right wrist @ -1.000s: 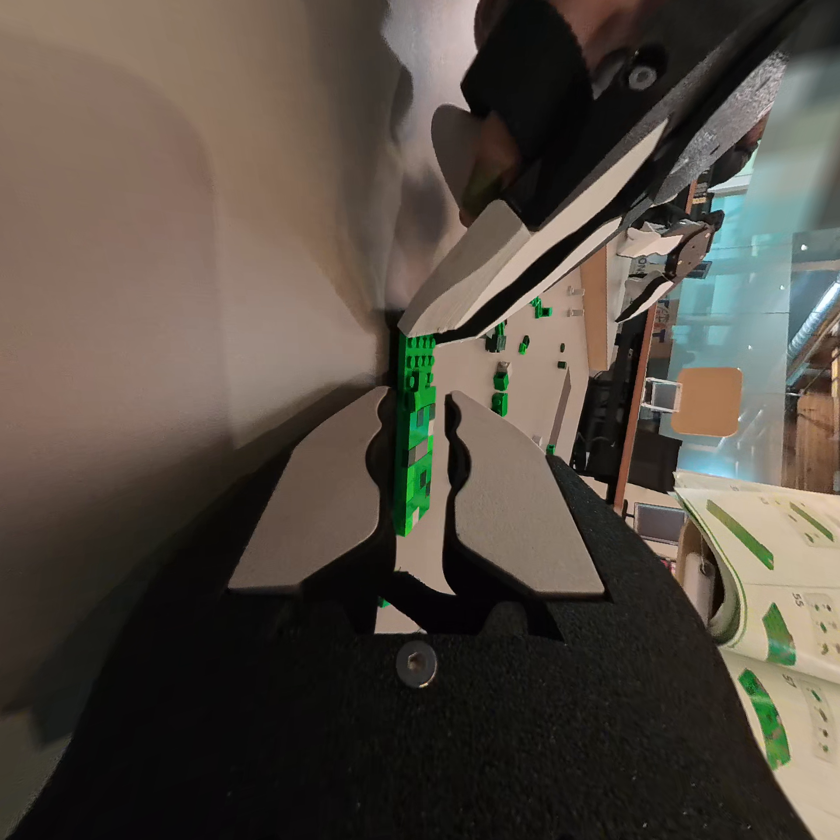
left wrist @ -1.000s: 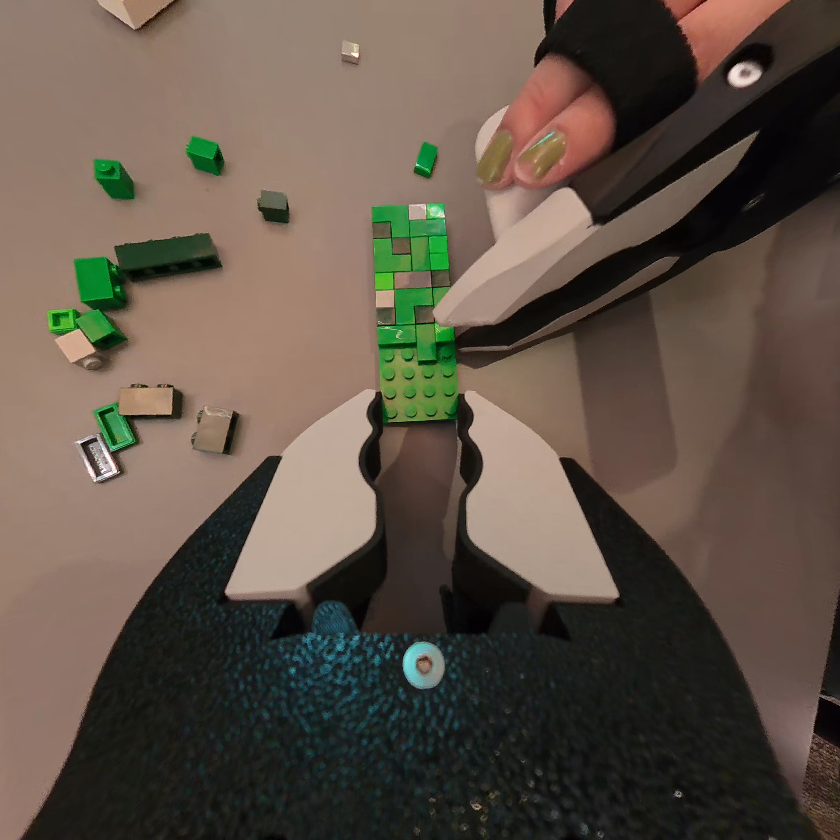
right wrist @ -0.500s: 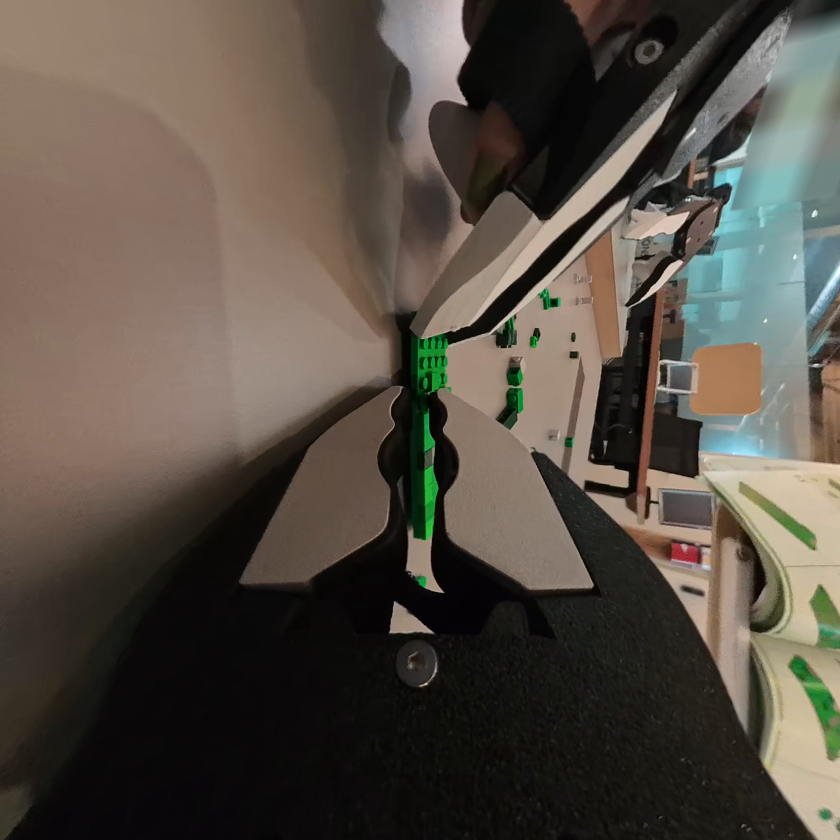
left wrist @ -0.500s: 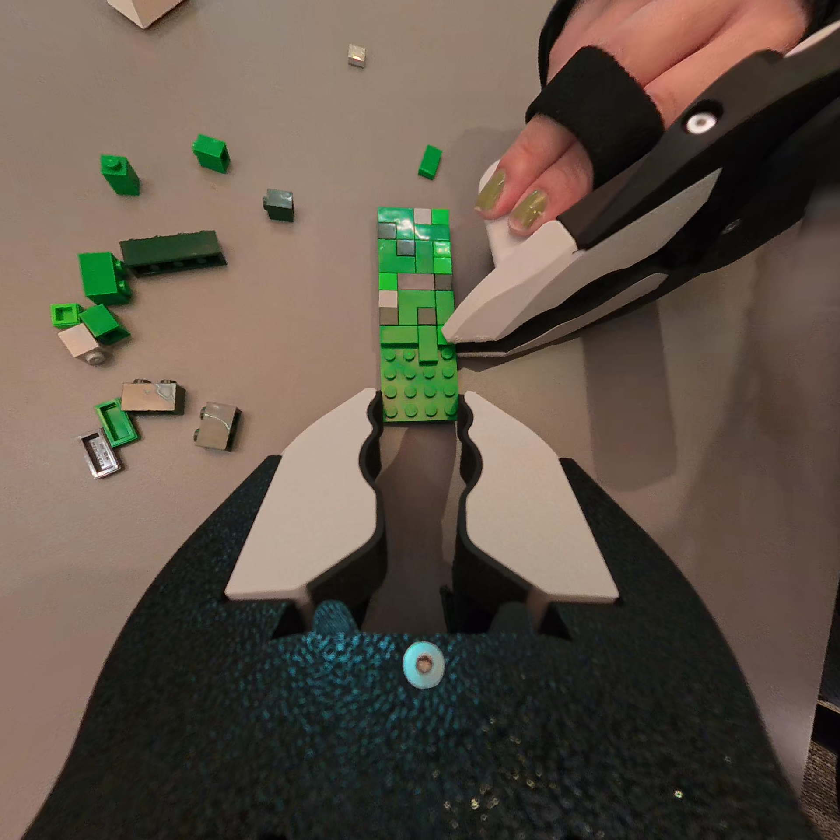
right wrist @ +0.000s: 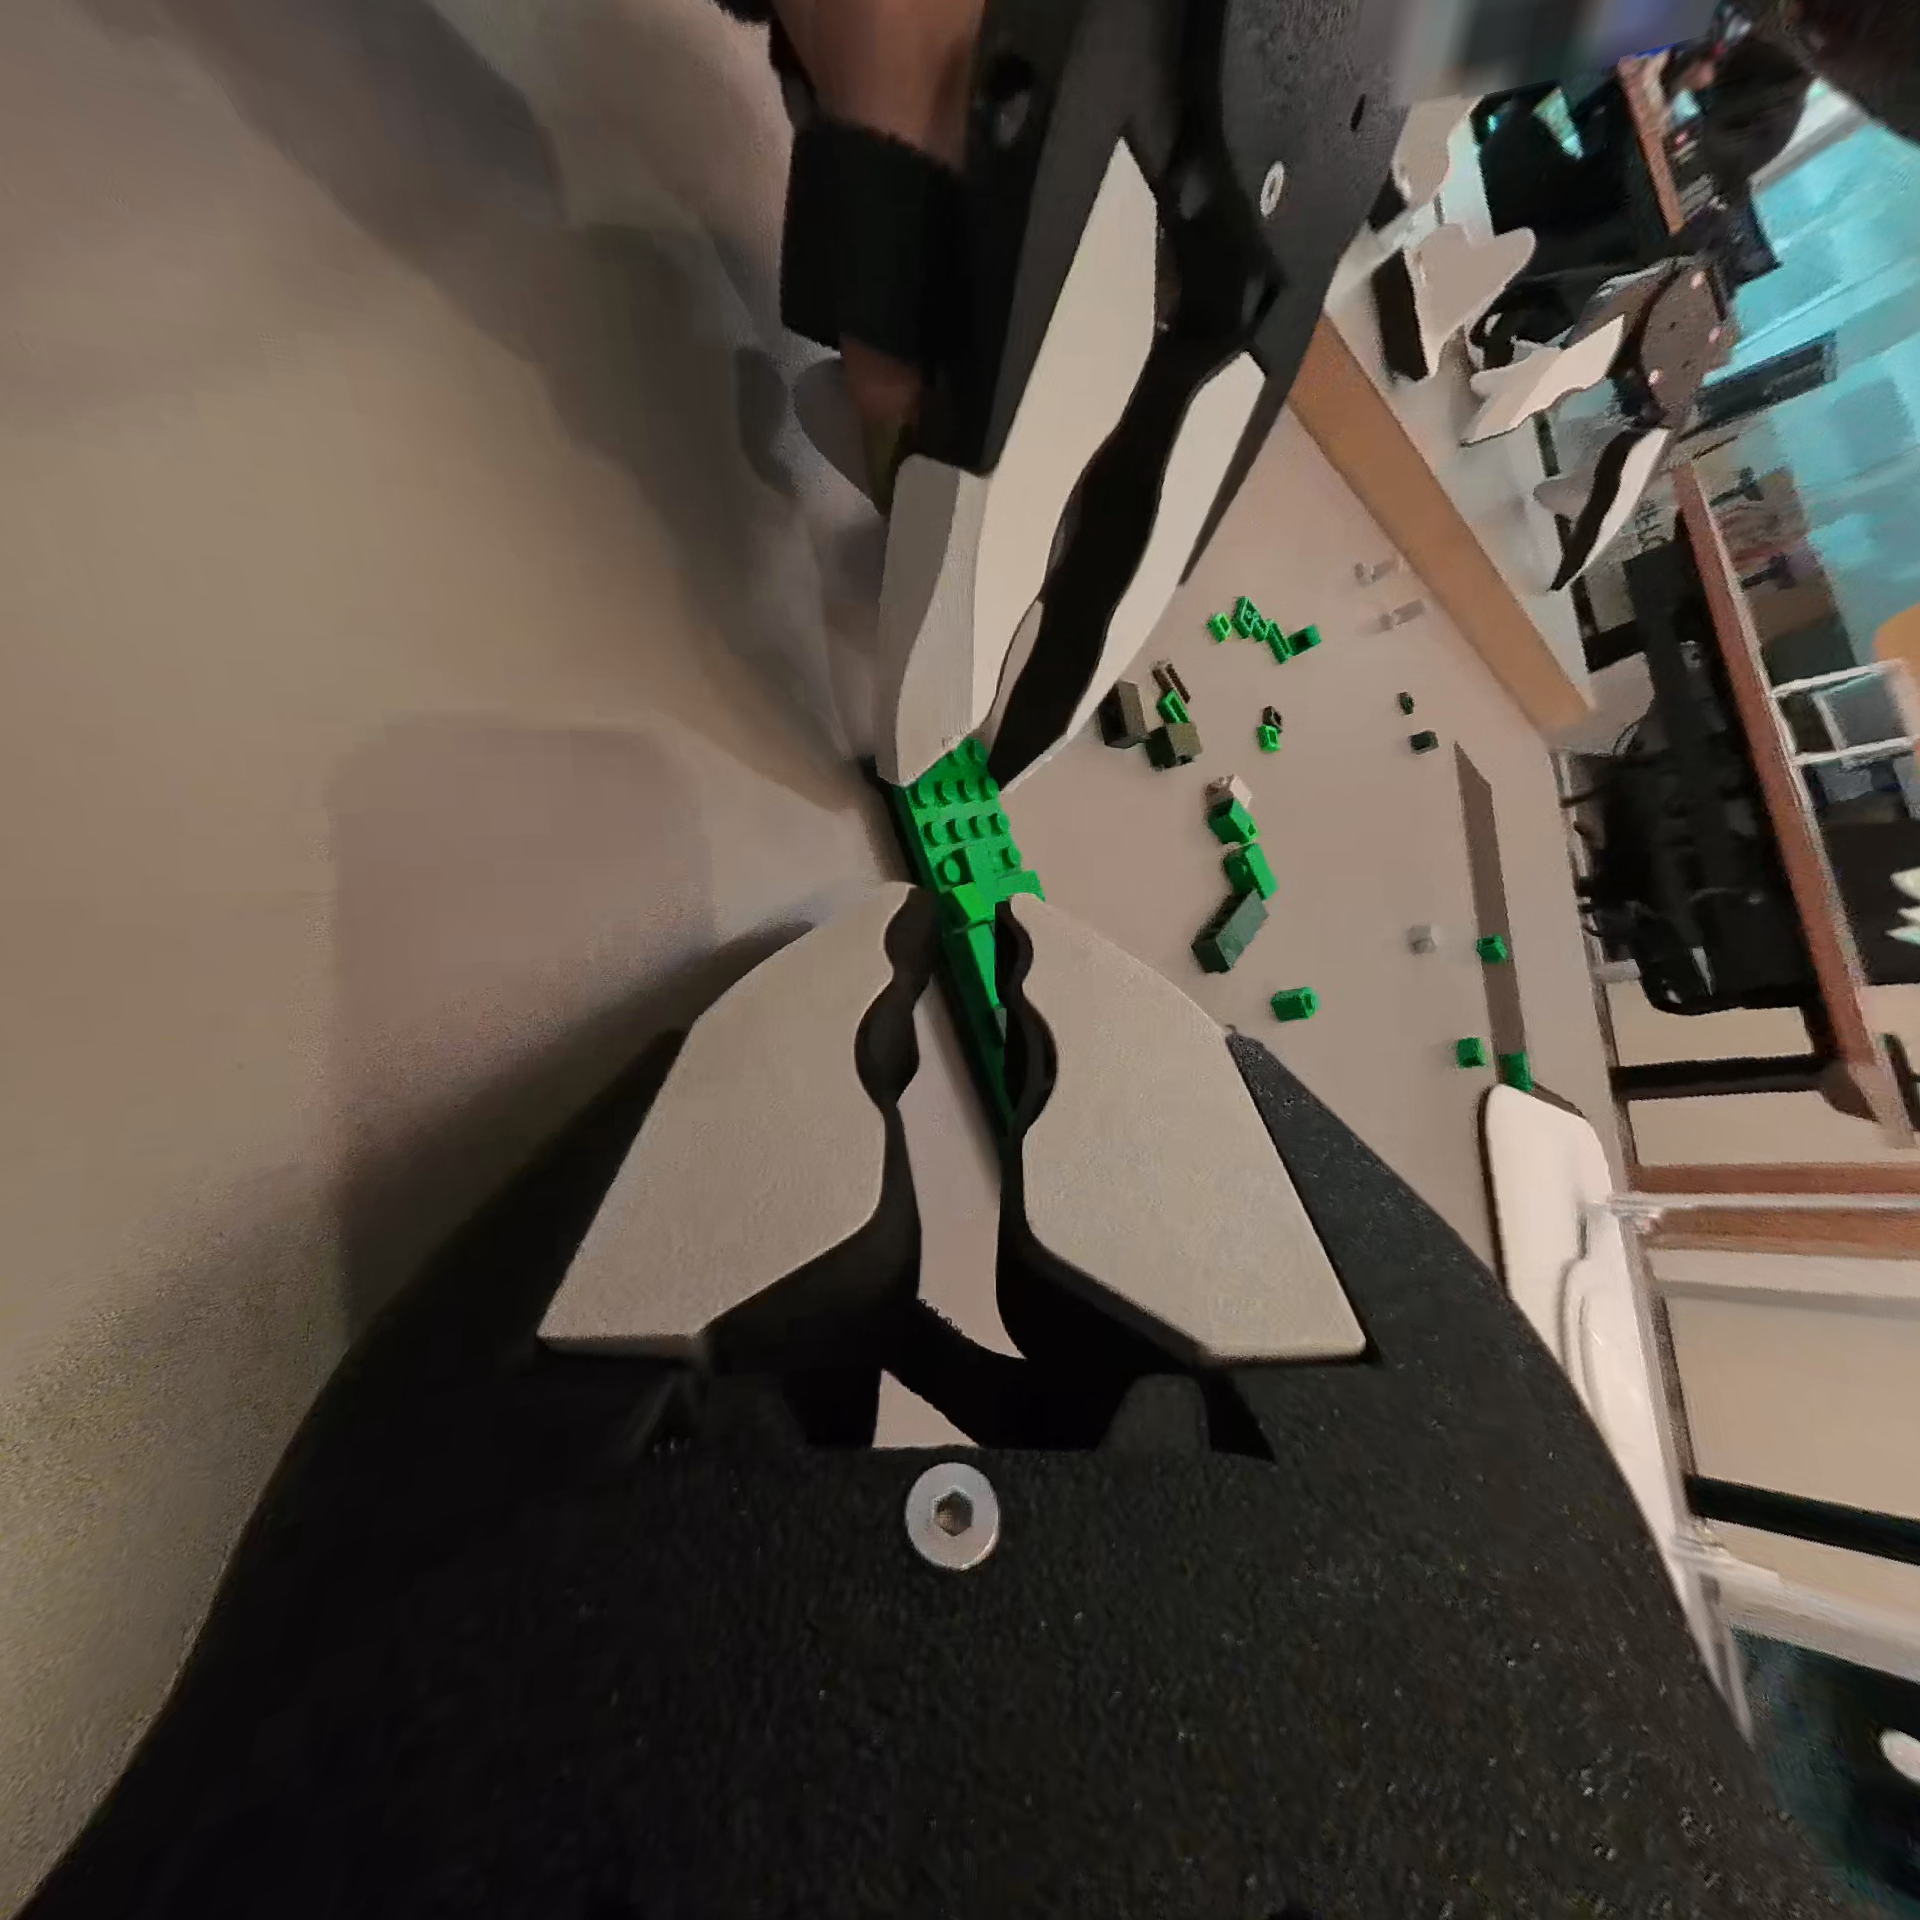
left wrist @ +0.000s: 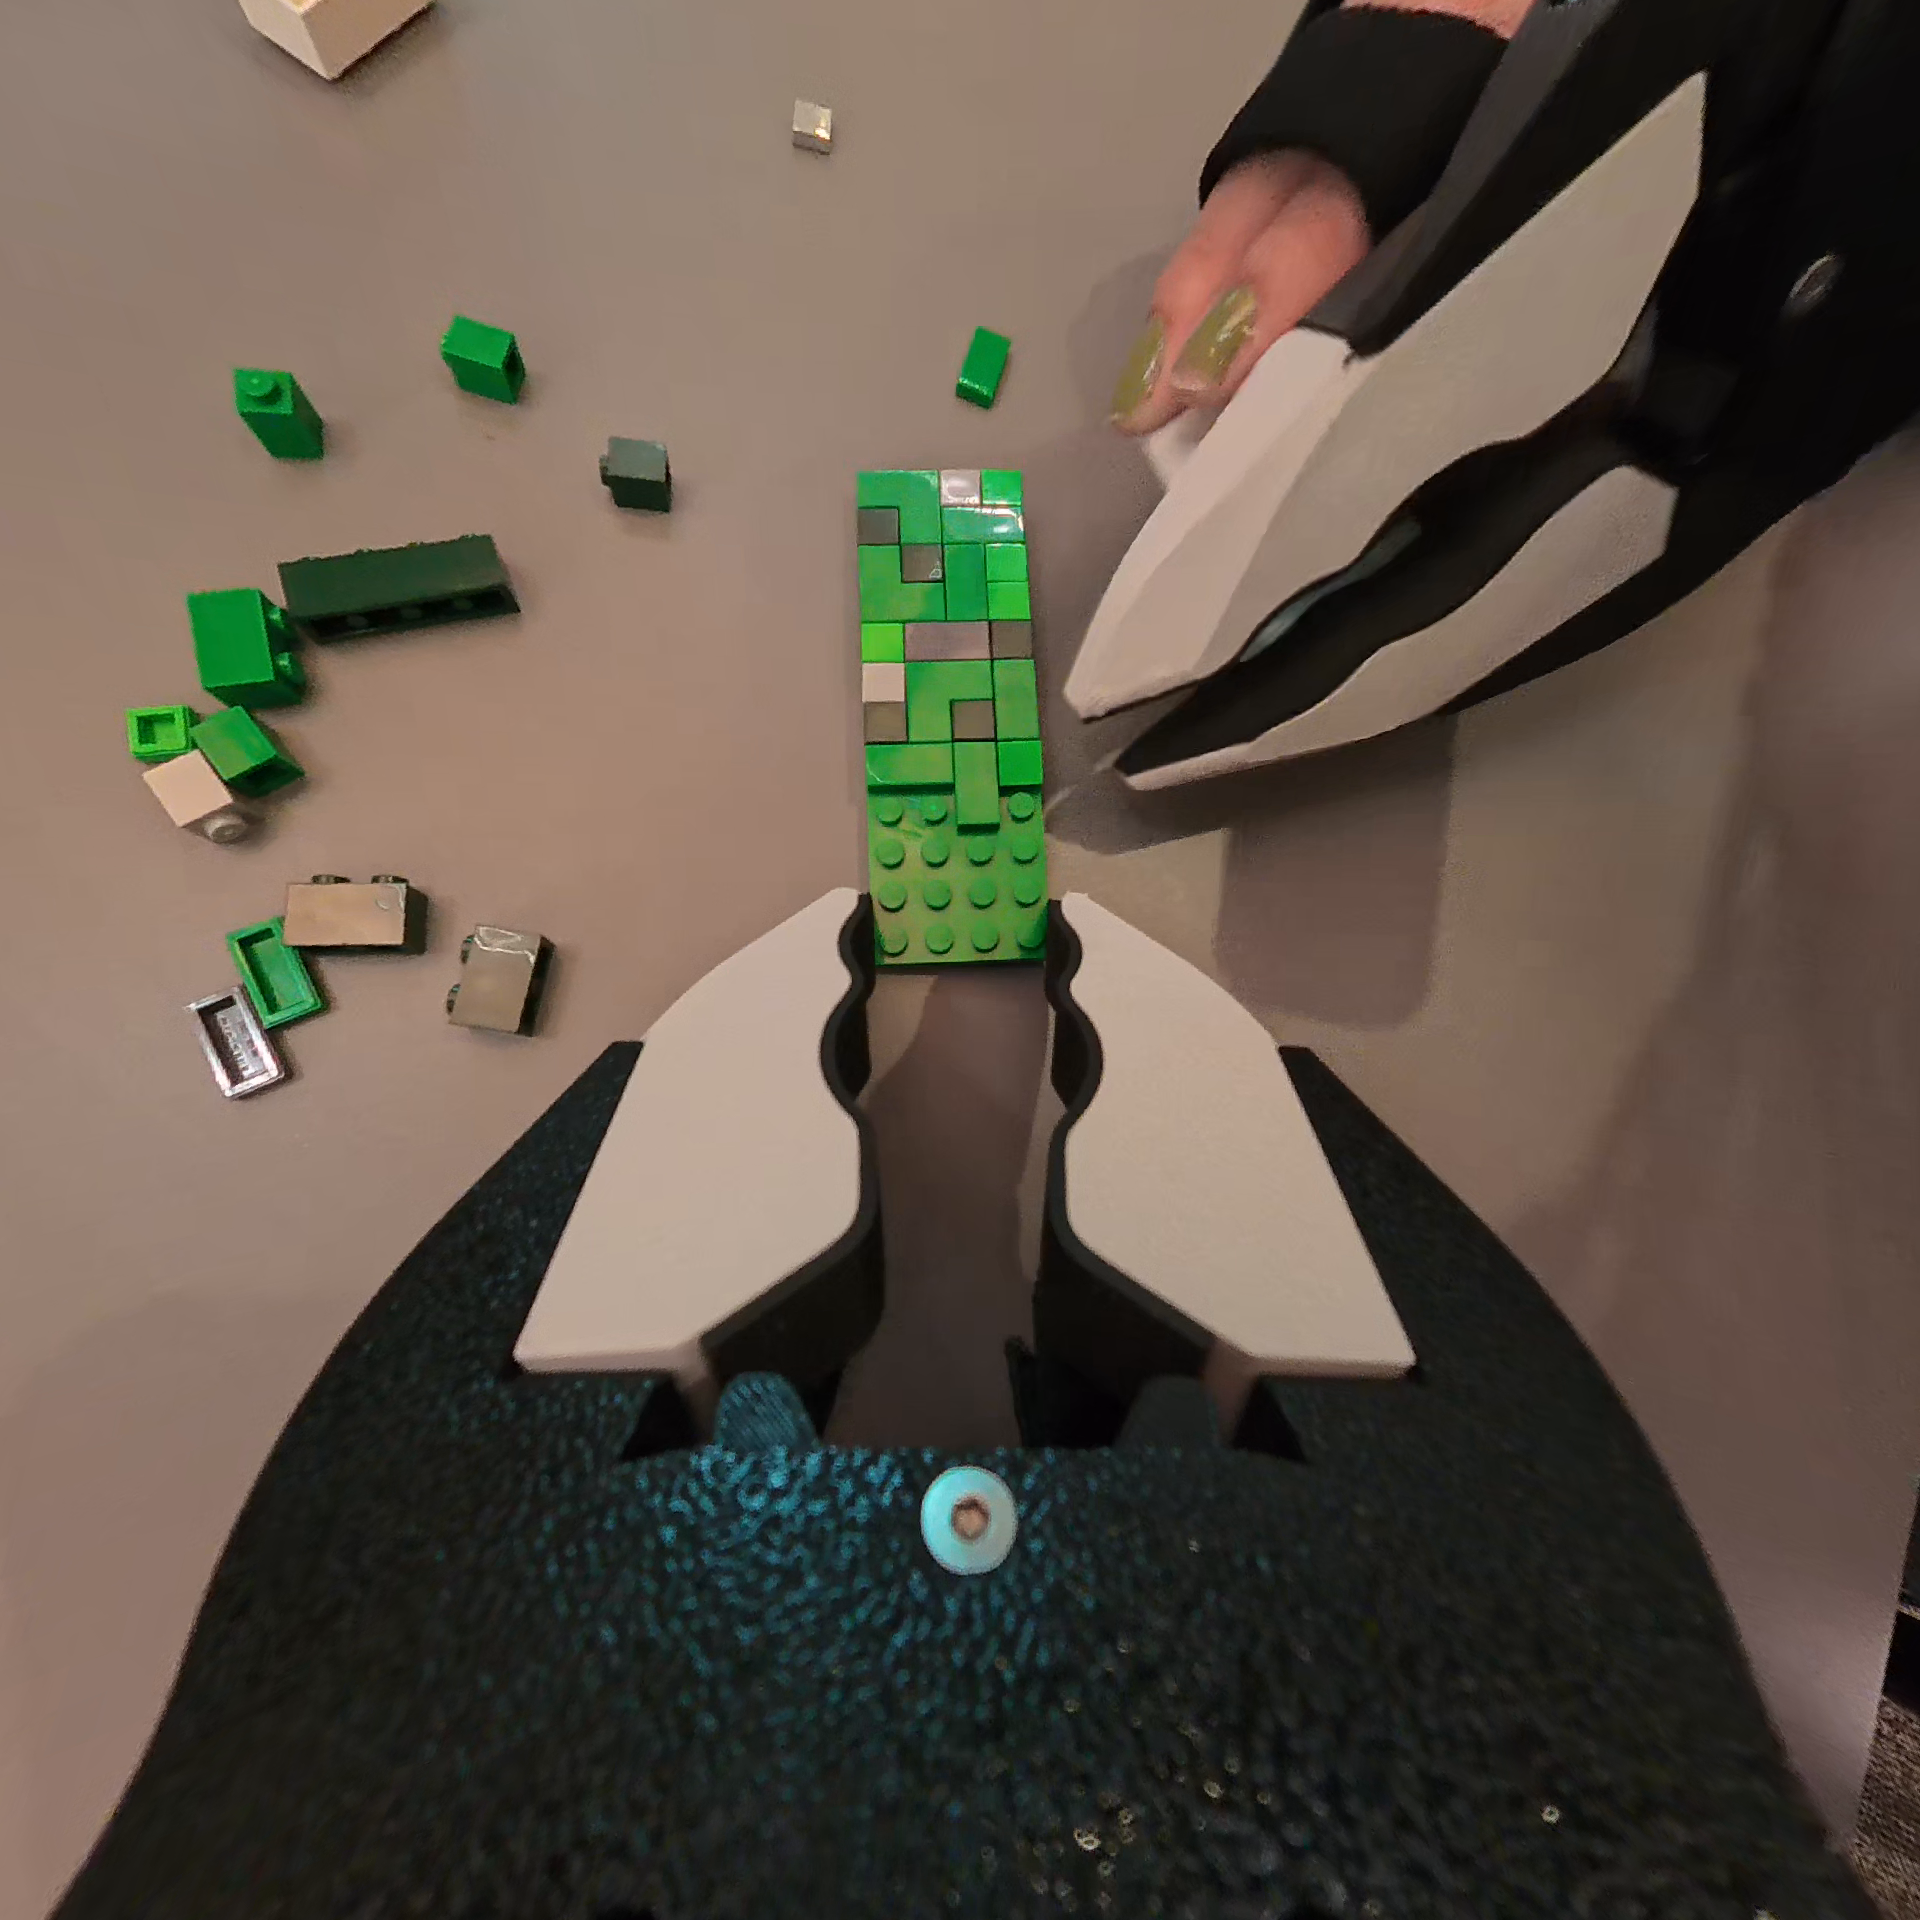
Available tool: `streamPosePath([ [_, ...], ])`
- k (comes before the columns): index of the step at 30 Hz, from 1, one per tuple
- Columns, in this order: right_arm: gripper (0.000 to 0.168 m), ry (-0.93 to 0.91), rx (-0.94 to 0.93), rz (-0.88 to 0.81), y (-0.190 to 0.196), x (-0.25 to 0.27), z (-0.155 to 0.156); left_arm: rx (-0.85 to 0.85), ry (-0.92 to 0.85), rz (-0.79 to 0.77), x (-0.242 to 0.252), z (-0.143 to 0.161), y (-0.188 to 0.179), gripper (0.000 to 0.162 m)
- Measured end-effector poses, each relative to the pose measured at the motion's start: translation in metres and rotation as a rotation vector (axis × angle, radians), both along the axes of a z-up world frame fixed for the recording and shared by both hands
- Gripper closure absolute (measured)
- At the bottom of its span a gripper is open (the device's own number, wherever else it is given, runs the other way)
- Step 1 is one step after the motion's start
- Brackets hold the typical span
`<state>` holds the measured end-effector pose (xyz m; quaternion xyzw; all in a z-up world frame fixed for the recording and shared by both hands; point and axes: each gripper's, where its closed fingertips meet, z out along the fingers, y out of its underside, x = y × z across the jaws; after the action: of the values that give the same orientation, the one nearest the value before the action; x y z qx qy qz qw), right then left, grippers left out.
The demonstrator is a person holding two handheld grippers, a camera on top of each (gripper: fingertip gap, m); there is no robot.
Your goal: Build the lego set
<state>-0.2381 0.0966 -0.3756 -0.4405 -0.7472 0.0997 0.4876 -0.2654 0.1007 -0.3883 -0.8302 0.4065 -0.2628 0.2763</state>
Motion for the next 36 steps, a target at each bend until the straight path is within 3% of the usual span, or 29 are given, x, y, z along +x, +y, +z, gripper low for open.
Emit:
streamPosePath([
  [4,0.168,0.018,-0.047,-0.014,0.000,-0.003,0.000,0.002,-0.002,-0.003,0.000,0.000,0.000,0.131],
  [8,0.157,-0.038,-0.055,0.014,0.002,-0.001,-0.005,0.003,0.001,-0.006,0.000,0.000,-0.001,0.131],
  [16,0.146,-0.116,0.415,0.108,0.008,-0.002,0.002,-0.093,-0.103,0.010,0.007,0.004,-0.003,0.131],
  [21,0.147,-0.089,0.578,0.093,0.013,-0.006,0.010,-0.116,-0.199,0.087,0.005,0.017,0.004,0.131],
  [28,0.141,-0.114,0.591,0.070,0.020,-0.005,0.007,-0.129,-0.256,0.072,0.006,0.025,0.001,0.131],
  [32,0.159,-0.116,0.634,0.054,0.023,-0.007,0.007,-0.133,-0.256,0.061,0.008,0.024,-0.001,0.131],
  [36,0.161,-0.106,0.609,0.047,0.023,-0.007,0.008,-0.127,-0.243,0.055,0.008,0.022,-0.001,0.131],
])
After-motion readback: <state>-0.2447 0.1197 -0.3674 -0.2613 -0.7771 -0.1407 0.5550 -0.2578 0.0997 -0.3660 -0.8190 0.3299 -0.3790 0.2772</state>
